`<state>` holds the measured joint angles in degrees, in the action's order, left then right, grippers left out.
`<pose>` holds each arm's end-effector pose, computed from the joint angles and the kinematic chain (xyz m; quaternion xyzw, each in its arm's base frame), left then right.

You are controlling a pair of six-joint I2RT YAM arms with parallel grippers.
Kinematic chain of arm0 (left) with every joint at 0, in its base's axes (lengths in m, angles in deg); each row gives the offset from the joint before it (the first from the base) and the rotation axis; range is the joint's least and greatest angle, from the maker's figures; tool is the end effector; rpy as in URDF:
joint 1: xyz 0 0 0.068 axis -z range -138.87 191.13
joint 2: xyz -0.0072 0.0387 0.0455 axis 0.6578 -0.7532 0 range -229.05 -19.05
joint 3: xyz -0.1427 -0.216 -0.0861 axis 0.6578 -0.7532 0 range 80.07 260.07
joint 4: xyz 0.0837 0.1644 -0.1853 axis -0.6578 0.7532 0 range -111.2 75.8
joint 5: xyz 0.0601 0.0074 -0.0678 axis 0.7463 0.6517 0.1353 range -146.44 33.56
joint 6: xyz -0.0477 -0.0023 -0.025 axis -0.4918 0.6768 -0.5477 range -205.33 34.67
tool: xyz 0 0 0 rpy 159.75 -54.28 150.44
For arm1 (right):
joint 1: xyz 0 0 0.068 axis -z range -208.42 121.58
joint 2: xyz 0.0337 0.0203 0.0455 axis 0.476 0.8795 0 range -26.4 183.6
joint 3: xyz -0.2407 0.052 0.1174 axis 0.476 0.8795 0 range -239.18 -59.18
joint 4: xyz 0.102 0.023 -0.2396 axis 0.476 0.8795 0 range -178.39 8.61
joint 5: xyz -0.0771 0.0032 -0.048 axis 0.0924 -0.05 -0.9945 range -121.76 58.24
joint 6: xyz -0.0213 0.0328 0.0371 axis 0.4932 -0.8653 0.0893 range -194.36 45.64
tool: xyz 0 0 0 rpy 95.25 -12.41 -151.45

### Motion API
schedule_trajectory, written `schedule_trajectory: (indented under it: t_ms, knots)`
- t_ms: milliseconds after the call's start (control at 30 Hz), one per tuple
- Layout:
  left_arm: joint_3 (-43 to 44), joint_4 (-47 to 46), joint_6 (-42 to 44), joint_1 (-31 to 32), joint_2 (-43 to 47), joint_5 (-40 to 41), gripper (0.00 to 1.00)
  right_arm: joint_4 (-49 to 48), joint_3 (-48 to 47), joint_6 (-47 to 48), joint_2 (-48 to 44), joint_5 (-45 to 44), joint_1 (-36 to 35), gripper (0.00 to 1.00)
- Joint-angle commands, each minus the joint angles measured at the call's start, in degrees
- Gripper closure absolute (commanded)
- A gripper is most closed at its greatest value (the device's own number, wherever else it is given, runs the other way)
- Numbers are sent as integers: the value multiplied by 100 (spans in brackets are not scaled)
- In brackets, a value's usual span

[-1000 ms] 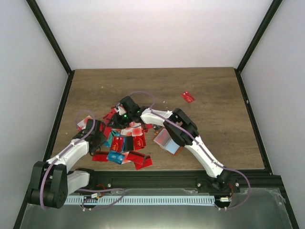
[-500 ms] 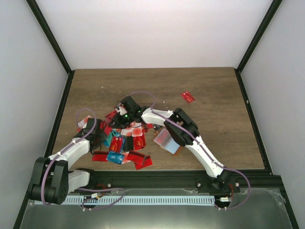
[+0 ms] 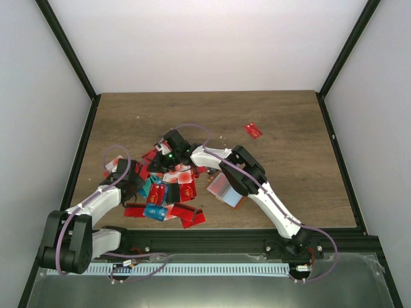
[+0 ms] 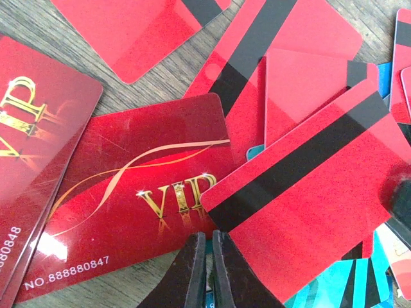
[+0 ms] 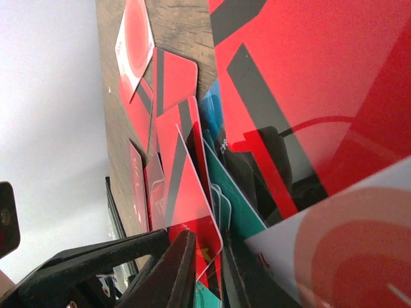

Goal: Put the credit cards into the card holder

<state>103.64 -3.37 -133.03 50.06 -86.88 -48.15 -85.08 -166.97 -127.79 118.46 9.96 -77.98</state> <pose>0.1874 -0.0244 0.1335 -0.3377 0.9073 -0.0523 0.2450 0.3350 0.4294 0.1005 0.1206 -0.8528 -0.5080 0.0088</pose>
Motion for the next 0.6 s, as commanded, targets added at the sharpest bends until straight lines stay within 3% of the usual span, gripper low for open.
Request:
schedule_trajectory:
  t_ms: [0,133,333,567]
  knots:
    - [-235,188,80,17,-202,-239,93,170,-107,-72,473,-123,51,89]
    - [-263,161,99,12,-189,-261,94,75,-99,-105,527,-73,69,99]
    - [-236,231,193,19,220,-412,95,-222,109,-108,420,29,102,99]
    - [57,558,345,21,1197,-570,81,-1334,918,-121,-140,405,300,99]
